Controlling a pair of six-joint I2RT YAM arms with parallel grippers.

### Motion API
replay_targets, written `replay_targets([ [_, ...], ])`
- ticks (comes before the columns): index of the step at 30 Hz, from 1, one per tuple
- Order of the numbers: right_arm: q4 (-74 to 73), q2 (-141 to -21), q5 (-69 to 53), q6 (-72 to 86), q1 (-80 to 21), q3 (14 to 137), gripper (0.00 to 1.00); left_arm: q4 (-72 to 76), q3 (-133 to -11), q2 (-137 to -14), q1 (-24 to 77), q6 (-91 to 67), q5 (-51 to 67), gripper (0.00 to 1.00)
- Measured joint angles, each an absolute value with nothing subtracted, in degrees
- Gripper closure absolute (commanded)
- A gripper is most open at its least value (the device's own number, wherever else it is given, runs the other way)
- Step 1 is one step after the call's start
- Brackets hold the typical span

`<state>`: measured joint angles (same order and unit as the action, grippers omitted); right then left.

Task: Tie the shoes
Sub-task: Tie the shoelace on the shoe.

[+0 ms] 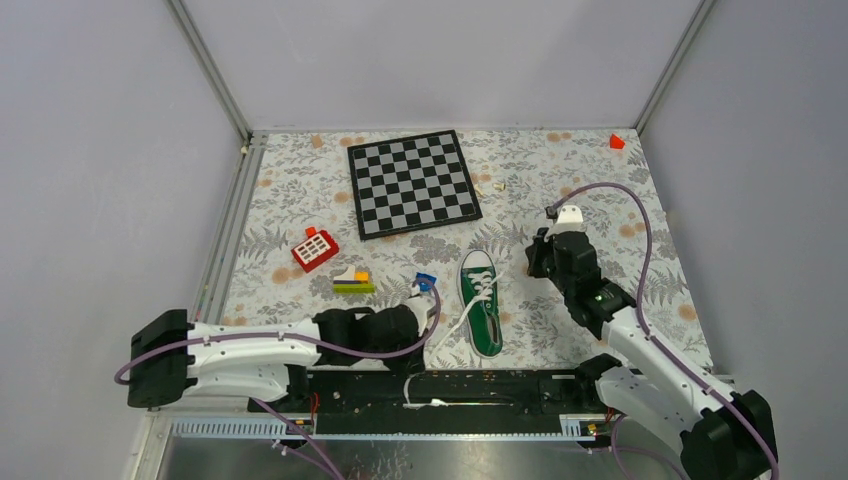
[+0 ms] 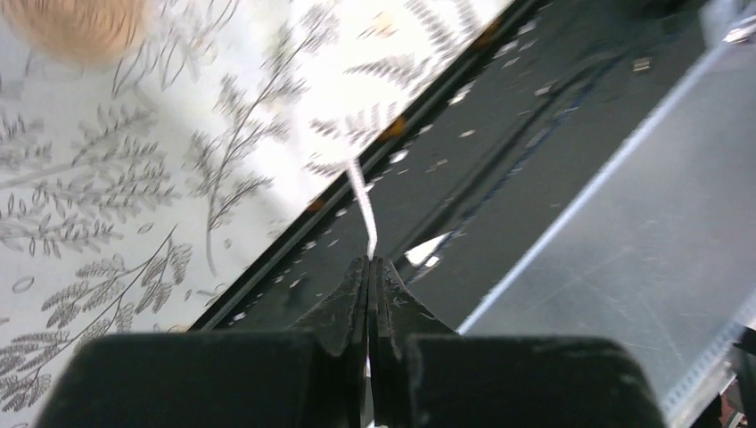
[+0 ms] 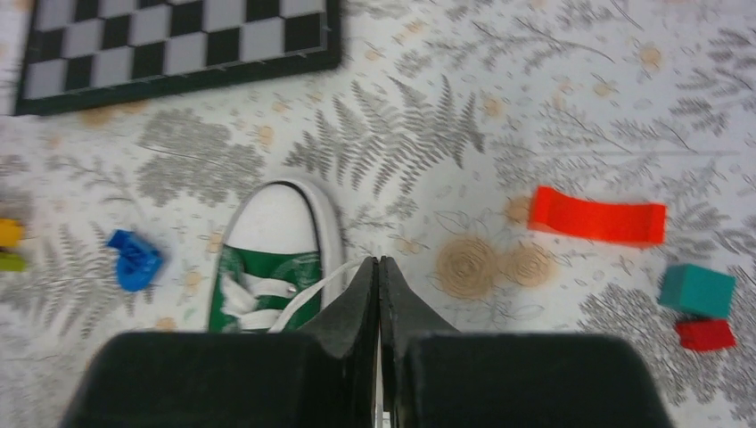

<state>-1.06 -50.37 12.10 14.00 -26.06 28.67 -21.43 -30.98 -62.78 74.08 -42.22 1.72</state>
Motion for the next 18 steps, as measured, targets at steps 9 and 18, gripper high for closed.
replay_targets([
  [9,1.3,-56.6,-1.1,16.6,-30.1,38.5,1.00,-20.3,-42.4,-62.2,74.4,-37.5,4.8,1.00],
  [18,6.8,-71.3,-13.2,24.3,-38.0,43.1,0.32,-13.6,-45.8,-66.7,74.4,-36.0,7.7,1.00],
])
